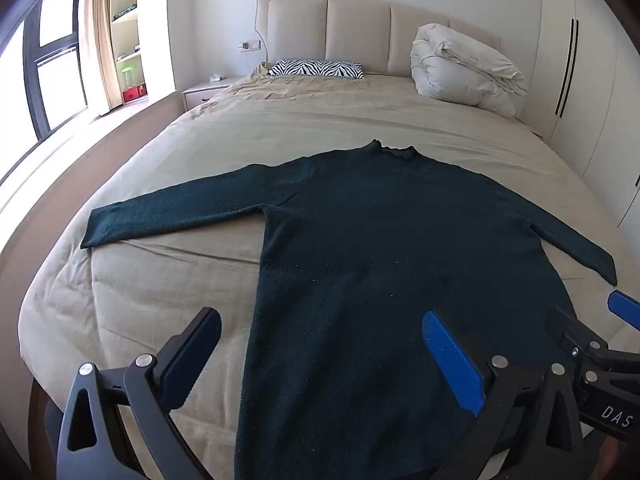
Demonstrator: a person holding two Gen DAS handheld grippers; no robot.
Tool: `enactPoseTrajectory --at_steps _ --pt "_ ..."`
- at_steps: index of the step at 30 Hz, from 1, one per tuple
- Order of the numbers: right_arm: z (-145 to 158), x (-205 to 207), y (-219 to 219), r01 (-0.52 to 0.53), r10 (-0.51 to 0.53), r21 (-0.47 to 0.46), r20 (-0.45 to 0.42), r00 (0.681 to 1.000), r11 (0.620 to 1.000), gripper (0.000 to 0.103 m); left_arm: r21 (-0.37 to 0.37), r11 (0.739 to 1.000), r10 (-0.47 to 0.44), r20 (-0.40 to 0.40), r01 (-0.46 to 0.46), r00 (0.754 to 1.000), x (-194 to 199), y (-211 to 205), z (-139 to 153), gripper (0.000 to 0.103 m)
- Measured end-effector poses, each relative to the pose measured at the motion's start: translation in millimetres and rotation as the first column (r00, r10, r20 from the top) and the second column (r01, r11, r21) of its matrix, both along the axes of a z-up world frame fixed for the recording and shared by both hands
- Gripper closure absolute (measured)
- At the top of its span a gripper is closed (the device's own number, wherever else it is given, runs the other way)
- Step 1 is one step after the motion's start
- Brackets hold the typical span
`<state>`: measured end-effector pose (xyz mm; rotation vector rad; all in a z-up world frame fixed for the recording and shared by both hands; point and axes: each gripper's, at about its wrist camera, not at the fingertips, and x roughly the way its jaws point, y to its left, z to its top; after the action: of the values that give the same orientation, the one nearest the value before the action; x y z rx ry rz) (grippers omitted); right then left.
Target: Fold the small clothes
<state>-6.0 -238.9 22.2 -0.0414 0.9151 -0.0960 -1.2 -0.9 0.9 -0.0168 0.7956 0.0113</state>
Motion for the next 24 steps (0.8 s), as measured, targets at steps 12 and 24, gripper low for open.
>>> enactPoseTrajectory --at_steps 12,24 --pt "-0.3 -4.2 -5.0 0.000 0.000 -0.003 -0.001 1.000 1.000 0.000 -0.018 1.000 0.004 -0.014 -0.004 1.000 -3.0 0.3 0.9 0.000" --pt "-6.9 -0.9 0.9 0.006 -0.006 -0.008 -0.011 1.000 1.000 0.000 -0.018 1.000 0.004 -0.016 -0.004 1.000 -3.4 3.4 -2.9 0.000"
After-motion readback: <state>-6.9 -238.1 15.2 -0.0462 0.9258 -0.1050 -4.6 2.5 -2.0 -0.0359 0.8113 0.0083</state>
